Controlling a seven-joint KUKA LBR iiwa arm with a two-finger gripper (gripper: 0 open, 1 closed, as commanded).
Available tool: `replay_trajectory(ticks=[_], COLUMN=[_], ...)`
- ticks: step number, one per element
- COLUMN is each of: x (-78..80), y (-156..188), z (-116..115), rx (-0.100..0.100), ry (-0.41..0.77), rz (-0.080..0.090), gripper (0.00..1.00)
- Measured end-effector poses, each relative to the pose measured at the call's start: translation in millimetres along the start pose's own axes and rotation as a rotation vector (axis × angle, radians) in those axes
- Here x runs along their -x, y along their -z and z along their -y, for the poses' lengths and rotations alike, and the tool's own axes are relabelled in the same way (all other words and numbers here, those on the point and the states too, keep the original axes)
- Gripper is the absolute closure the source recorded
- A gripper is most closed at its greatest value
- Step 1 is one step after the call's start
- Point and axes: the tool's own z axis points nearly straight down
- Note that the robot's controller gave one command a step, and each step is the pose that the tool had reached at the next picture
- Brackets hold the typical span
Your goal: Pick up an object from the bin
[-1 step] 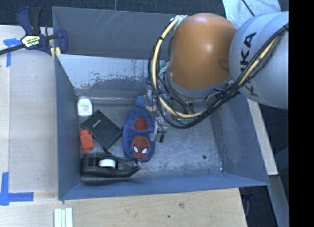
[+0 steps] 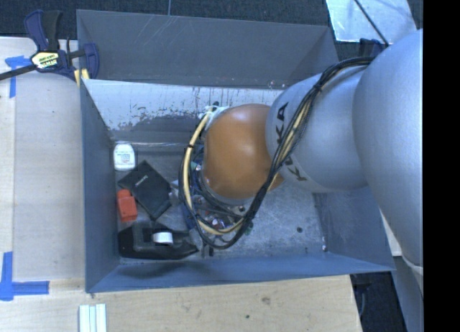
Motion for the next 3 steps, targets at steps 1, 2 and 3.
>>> replay_trajectory(ticks=[1, 2, 3], x=[33.6, -6.2, 0.1], y=[5, 5, -22], z=[43, 26, 17], rx=[0.003, 0.006, -0.002], ry=[0.281, 0.631, 0.982], rz=[-0.011, -0.011, -0.02], gripper=[0.0, 0.0, 0.0])
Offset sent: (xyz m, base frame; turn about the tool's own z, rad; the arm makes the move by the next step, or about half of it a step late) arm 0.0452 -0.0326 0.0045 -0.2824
